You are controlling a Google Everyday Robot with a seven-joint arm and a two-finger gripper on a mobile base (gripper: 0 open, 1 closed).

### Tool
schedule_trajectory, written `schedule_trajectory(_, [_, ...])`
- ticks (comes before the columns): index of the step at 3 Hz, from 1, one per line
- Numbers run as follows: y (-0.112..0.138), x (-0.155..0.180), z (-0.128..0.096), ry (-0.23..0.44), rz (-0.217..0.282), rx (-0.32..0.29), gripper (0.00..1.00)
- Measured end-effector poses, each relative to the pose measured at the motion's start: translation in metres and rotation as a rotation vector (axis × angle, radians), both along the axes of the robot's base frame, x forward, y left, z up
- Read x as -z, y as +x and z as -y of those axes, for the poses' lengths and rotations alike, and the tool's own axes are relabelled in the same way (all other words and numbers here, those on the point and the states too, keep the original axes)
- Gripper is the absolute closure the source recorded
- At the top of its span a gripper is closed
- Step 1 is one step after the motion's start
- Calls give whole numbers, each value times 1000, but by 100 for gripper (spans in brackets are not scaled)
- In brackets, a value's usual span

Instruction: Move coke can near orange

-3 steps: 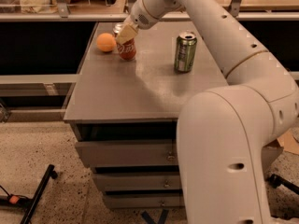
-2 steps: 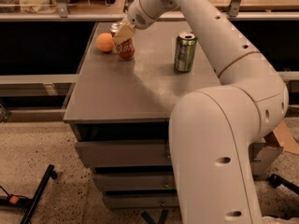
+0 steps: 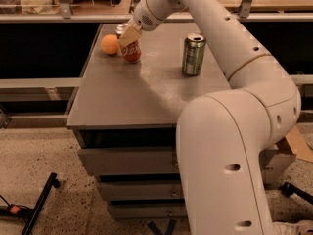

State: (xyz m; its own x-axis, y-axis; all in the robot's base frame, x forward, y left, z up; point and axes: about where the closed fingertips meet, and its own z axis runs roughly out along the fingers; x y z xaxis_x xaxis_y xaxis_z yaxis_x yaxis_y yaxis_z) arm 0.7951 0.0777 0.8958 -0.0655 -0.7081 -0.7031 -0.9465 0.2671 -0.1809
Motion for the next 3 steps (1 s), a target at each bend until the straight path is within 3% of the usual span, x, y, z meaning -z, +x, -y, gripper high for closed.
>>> schedule_trajectory(1, [0, 0, 0, 0, 0, 0, 12])
schedule_trajectory(2, [0, 3, -3, -1, -4, -3, 0])
schedule_trajectory(3, [0, 3, -3, -1, -5, -4, 0])
